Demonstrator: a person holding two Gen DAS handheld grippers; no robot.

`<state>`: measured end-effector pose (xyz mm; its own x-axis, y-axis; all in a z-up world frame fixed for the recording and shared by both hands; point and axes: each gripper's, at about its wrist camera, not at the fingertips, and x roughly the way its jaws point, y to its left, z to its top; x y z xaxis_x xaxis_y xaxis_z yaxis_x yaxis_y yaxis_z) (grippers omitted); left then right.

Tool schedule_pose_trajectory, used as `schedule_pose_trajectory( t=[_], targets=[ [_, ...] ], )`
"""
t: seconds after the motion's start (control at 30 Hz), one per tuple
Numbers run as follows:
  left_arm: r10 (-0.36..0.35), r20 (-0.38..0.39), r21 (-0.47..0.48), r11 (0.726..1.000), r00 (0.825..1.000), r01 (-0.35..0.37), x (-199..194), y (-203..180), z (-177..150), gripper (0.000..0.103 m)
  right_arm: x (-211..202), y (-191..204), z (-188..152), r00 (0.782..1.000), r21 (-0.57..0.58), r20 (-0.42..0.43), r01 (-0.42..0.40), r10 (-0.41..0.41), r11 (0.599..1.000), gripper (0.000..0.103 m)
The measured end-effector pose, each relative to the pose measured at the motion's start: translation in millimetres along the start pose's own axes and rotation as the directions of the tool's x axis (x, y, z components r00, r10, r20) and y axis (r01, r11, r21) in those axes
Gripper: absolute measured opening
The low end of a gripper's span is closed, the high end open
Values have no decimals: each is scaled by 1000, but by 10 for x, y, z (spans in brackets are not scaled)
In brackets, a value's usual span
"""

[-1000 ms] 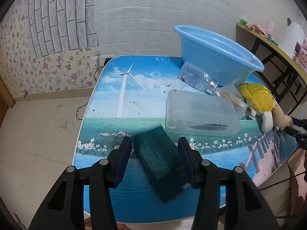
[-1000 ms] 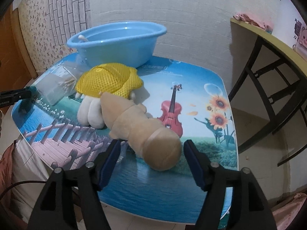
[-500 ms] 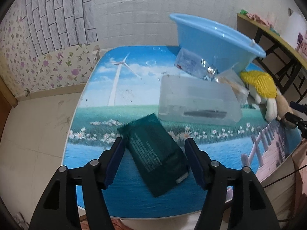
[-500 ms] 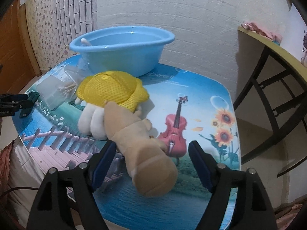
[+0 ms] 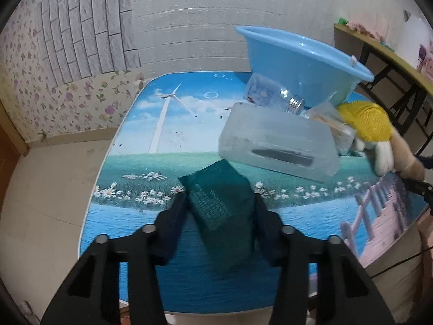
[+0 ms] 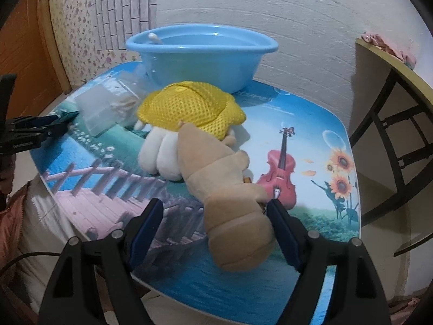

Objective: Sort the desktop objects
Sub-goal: 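Lift the green packet with the left gripper while the right lifts the tan plush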

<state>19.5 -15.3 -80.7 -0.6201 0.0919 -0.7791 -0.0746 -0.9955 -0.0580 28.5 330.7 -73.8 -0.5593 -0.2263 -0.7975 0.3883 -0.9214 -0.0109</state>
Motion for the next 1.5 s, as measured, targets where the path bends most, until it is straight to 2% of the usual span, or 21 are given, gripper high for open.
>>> schedule_pose_trajectory(
  t=[0.07,0.13,0.37,0.6,0.8,0.87,0.93,0.97,1.07,1.23,1.5],
  targets=[
    [-34,11,1,999,999,34,-41,-11,-1,40,-43,-18,8,998,26,10,-59,59,998,80],
    [-47,27,17,999,999,47,-96,-43,2,40,-77,-34,15,996,44,21,-82,82,996,80],
    [-99,82,35,995,992,96,-306,-77,33,40,-127,-150,27,999,53,38,-36,34,998,80],
    [-126,69,74,990,990,121,-301,-199,18,40,-71,-294,-42,1000,103,16,-22,20,994,78],
    [-132,73,78,989,989,127,-331,-242,40,40,-17,-217,-74,998,91,1,-70,70,993,66],
    [-132,78,72,989,988,126,-345,-237,53,40,3,-175,-75,997,73,-8,-74,75,995,57],
    [-133,82,69,989,988,127,-359,-232,65,40,25,-161,-87,998,59,-11,-60,61,996,54],
    [-133,84,68,990,988,128,-365,-236,72,40,28,-177,-94,999,62,-7,-50,51,997,47],
    [-124,94,70,991,988,118,-381,-245,93,40,-12,-254,-102,997,90,19,-78,76,993,45],
    [-117,120,57,992,986,111,-443,-216,179,40,-234,-297,-56,992,104,103,-85,74,991,44],
    [-136,163,59,990,977,128,-552,-243,332,40,-458,-202,84,976,70,180,-139,124,988,44]
  ],
)
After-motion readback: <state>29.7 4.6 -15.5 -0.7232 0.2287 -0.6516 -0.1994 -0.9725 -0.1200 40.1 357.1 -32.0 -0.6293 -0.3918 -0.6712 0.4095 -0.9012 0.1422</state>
